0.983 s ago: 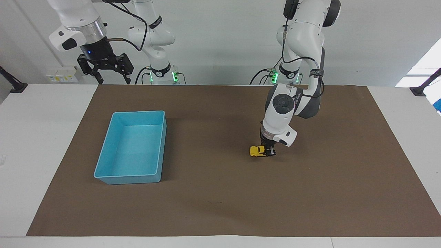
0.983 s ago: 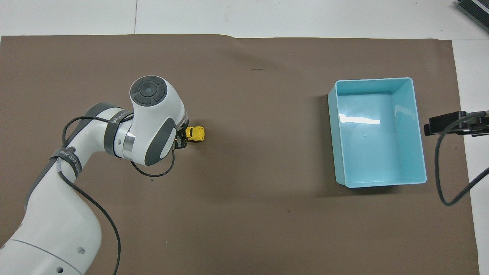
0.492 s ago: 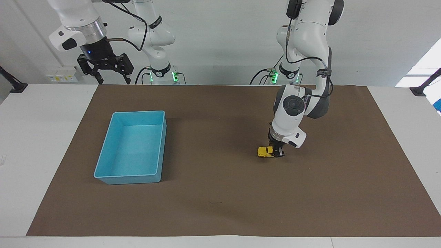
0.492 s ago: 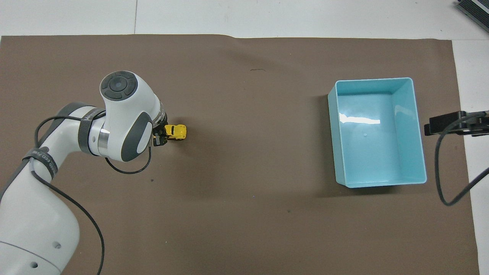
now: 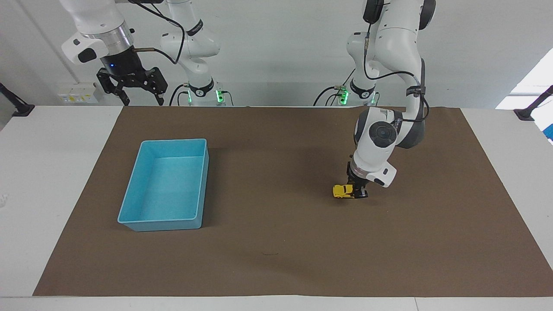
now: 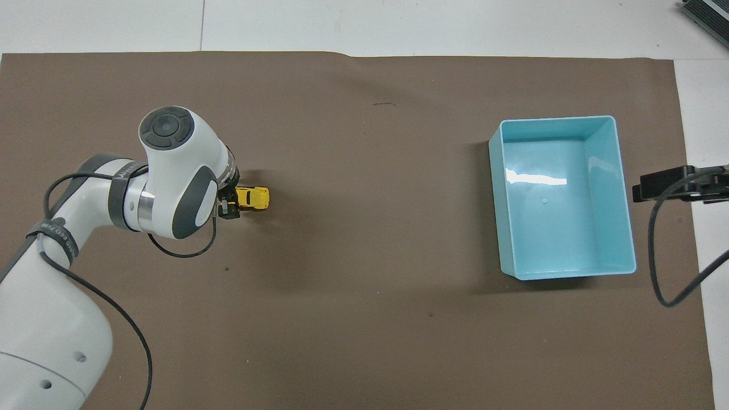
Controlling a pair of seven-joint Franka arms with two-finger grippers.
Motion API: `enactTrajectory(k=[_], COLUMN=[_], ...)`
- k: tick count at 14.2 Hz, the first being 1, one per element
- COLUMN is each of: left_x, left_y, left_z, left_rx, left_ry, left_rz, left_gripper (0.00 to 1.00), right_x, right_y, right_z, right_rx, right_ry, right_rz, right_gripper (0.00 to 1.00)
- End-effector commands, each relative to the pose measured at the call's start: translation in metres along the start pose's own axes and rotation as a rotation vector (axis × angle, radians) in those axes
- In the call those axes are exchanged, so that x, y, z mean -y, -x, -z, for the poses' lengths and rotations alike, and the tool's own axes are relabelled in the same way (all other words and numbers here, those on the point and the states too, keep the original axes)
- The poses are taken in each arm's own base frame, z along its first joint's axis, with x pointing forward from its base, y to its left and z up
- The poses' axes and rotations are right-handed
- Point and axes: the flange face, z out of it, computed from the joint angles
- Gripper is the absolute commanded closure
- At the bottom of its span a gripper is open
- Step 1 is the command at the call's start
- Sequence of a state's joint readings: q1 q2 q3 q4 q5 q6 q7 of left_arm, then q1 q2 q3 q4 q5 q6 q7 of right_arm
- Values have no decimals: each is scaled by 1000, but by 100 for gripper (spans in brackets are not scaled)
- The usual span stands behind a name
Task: Wind up and store yellow beetle car
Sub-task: 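Drag the pressed car back toward the robot with the left gripper, then lift the left gripper off the car, letting it roll toward the box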
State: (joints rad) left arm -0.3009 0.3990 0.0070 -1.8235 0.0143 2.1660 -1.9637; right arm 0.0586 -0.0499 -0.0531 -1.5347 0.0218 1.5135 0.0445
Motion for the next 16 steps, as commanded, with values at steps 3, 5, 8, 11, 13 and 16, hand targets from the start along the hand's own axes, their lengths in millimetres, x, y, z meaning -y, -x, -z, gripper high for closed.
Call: enactTrajectory(k=[3,5,8,11,13,16], left_x=[4,4,4,1,0,0], left_y=[-18,-18,-19,-23,-23,-24], left_z=[33,36,36,42,42,41], left_rx=[-11,-13,-11,-8,-7,-9], left_ry=[10,9,9,18,20,19], left_rz=[-17,-24,-30,-32,-34,-36], left_gripper=[0,0,0,0,0,0], right_x=[0,0,0,0,0,0], right_y=[4,4,4,4,4,4], right_z=[3,3,3,3,3,3], right_rx=[-3,-1,-3,-1,-1,-3], right_ry=[-20,-20,-18,-18,-18,-18], right_rz=[-18,-18,-18,-18,-18,-18], right_gripper=[0,0,0,0,0,0])
